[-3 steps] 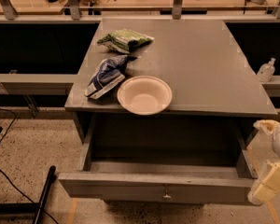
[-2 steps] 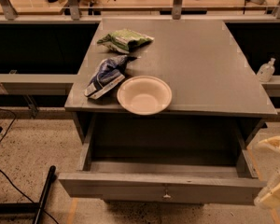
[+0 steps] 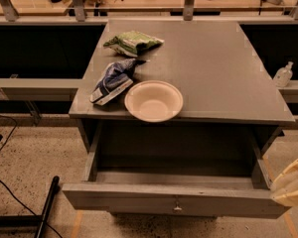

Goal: Close top drawer

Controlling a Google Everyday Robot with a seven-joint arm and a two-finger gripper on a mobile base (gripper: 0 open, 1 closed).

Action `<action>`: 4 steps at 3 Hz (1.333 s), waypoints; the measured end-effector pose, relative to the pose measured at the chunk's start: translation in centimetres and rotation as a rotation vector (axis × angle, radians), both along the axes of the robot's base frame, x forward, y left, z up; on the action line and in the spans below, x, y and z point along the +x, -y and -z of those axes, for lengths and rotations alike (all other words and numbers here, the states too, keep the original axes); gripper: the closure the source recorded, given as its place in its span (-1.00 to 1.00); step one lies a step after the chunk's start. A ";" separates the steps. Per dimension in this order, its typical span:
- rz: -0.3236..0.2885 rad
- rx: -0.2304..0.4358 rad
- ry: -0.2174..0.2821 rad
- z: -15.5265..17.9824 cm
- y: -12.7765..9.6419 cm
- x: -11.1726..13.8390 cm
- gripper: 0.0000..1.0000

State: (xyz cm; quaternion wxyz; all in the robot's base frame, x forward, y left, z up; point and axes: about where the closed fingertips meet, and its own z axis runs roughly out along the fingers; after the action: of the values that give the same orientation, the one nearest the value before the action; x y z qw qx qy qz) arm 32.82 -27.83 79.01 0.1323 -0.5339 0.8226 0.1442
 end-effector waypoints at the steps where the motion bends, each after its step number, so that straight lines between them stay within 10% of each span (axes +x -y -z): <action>1: 0.008 -0.035 -0.011 0.7 -0.1 -0.4 0.87; 4: -0.112 -0.003 0.031 7.3 -2.2 -6.3 1.00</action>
Offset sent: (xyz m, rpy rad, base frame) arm -0.0785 0.0104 -0.0788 -0.0331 -0.0541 0.0888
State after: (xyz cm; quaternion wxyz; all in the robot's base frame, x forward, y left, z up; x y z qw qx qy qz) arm 26.47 -25.67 71.72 0.1357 -0.5816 0.7894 0.1420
